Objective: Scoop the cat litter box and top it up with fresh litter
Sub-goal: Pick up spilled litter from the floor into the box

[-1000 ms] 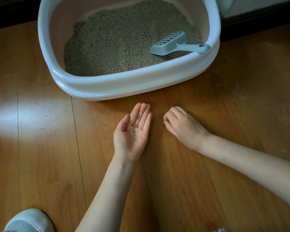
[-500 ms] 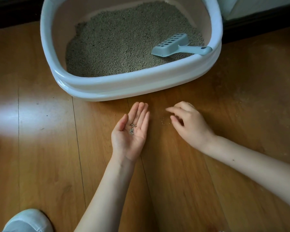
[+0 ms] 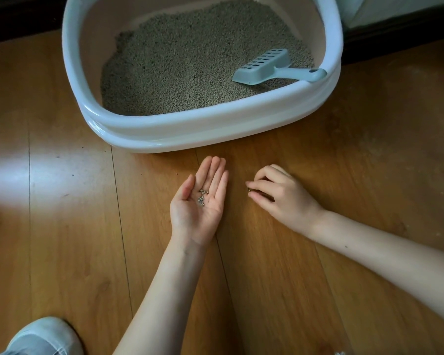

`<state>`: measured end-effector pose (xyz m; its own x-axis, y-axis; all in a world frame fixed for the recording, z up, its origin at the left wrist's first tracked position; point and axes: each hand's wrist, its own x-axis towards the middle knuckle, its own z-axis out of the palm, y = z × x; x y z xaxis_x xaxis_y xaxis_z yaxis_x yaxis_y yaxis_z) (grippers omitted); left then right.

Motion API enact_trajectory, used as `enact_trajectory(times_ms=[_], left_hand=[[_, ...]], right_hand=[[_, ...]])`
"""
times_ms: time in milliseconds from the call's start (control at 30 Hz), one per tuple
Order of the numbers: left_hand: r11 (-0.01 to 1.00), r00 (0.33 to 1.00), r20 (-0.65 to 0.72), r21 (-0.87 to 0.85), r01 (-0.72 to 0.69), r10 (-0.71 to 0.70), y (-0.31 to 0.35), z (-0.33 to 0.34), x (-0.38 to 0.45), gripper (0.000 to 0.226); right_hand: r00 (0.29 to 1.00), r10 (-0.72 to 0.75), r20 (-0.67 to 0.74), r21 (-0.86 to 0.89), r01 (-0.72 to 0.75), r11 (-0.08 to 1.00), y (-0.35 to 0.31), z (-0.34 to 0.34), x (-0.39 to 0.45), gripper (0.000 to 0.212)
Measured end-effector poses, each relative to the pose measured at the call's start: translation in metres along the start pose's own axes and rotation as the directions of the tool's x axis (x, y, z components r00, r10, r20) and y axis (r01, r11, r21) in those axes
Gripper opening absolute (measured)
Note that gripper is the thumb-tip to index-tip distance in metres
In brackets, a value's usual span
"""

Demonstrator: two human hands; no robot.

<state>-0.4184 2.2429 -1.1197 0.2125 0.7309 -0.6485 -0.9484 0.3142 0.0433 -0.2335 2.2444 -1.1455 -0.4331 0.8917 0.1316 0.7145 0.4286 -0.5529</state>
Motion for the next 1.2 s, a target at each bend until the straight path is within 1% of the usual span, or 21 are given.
enact_trajectory(times_ms=[100, 200, 300, 367, 433, 500, 533, 600, 667, 700, 767, 833, 900, 933, 1033, 1133, 1200], left_hand=[[1.000, 1.000, 0.003, 0.000, 0.001, -0.001, -0.001, 0.000, 0.000, 0.048], [1.000, 1.000, -0.002, 0.011, 0.003, -0.003, -0.002, 0.000, -0.001, 0.048], [1.000, 1.000, -0.007, 0.018, -0.001, 0.001, -0.003, 0.000, -0.003, 0.048], [1.000, 1.000, -0.008, 0.019, -0.006, 0.006, -0.004, -0.001, -0.005, 0.048], [1.000, 1.000, -0.008, 0.024, -0.007, 0.007, -0.005, -0.001, -0.004, 0.048], [1.000, 1.000, 0.000, 0.028, 0.004, -0.004, -0.007, 0.000, -0.004, 0.048], [0.999, 1.000, 0.007, 0.030, 0.014, -0.014, -0.009, 0.001, -0.003, 0.047], [0.999, 0.999, 0.030, 0.037, 0.033, -0.034, -0.016, 0.002, -0.004, 0.048], [0.998, 0.997, 0.058, 0.034, 0.044, -0.046, -0.022, 0.005, -0.005, 0.048], [0.999, 0.997, 0.063, 0.026, 0.048, -0.049, -0.024, 0.006, -0.005, 0.046], [0.999, 0.997, 0.052, 0.018, 0.047, -0.048, -0.022, 0.008, -0.004, 0.043], [0.999, 0.998, 0.045, 0.009, 0.038, -0.039, -0.015, 0.008, -0.003, 0.043], [1.000, 0.999, 0.031, -0.011, 0.018, -0.017, -0.007, 0.005, -0.002, 0.045], [1.000, 1.000, 0.026, -0.018, 0.006, -0.005, -0.003, 0.004, -0.002, 0.046], [0.999, 0.999, 0.021, -0.031, -0.028, 0.029, 0.005, 0.001, -0.003, 0.046], [0.999, 0.999, 0.019, -0.029, -0.037, 0.038, 0.008, 0.000, -0.004, 0.045], [0.999, 0.999, 0.017, -0.028, -0.034, 0.035, 0.008, 0.000, -0.004, 0.046]], right_hand=[[1.000, -0.027, -0.016, -0.015, 0.027, 1.000, -0.003, 0.002, 0.002, 0.010], [0.996, -0.088, -0.022, -0.109, 0.085, 0.990, -0.004, 0.004, 0.005, 0.006], [0.993, -0.115, 0.011, -0.203, 0.114, 0.972, -0.004, 0.006, 0.009, 0.008], [0.994, -0.108, 0.027, -0.226, 0.112, 0.968, -0.006, 0.006, 0.010, 0.011], [0.998, -0.067, -0.009, -0.171, 0.065, 0.983, -0.013, 0.000, 0.010, 0.012], [0.997, -0.007, -0.083, -0.032, 0.005, 0.999, -0.027, -0.010, 0.012, 0.012], [0.994, -0.006, -0.108, 0.040, 0.010, 0.999, -0.035, -0.014, 0.013, 0.012], [0.993, -0.075, -0.086, 0.128, 0.086, 0.988, -0.050, -0.016, 0.018, 0.012], [0.982, -0.184, -0.032, 0.098, 0.186, 0.978, -0.055, -0.015, 0.021, 0.018], [0.980, -0.195, -0.034, 0.082, 0.197, 0.977, -0.051, -0.016, 0.022, 0.022], [0.989, -0.106, -0.100, 0.102, 0.117, 0.988, -0.038, -0.022, 0.021, 0.023], [0.989, 0.037, -0.145, 0.110, -0.021, 0.994, -0.024, -0.030, 0.015, 0.021], [0.985, 0.151, -0.077, 0.068, -0.146, 0.987, -0.012, -0.034, 0.005, 0.021], [0.982, 0.185, -0.029, 0.043, -0.184, 0.982, -0.007, -0.033, 0.000, 0.022], [0.977, 0.209, 0.043, -0.008, -0.209, 0.978, 0.002, -0.027, -0.013, 0.023], [0.973, 0.228, 0.042, 0.034, -0.229, 0.973, 0.001, -0.021, -0.015, 0.018], [0.977, 0.209, 0.046, 0.052, -0.211, 0.976, -0.001, -0.016, -0.012, 0.015]])
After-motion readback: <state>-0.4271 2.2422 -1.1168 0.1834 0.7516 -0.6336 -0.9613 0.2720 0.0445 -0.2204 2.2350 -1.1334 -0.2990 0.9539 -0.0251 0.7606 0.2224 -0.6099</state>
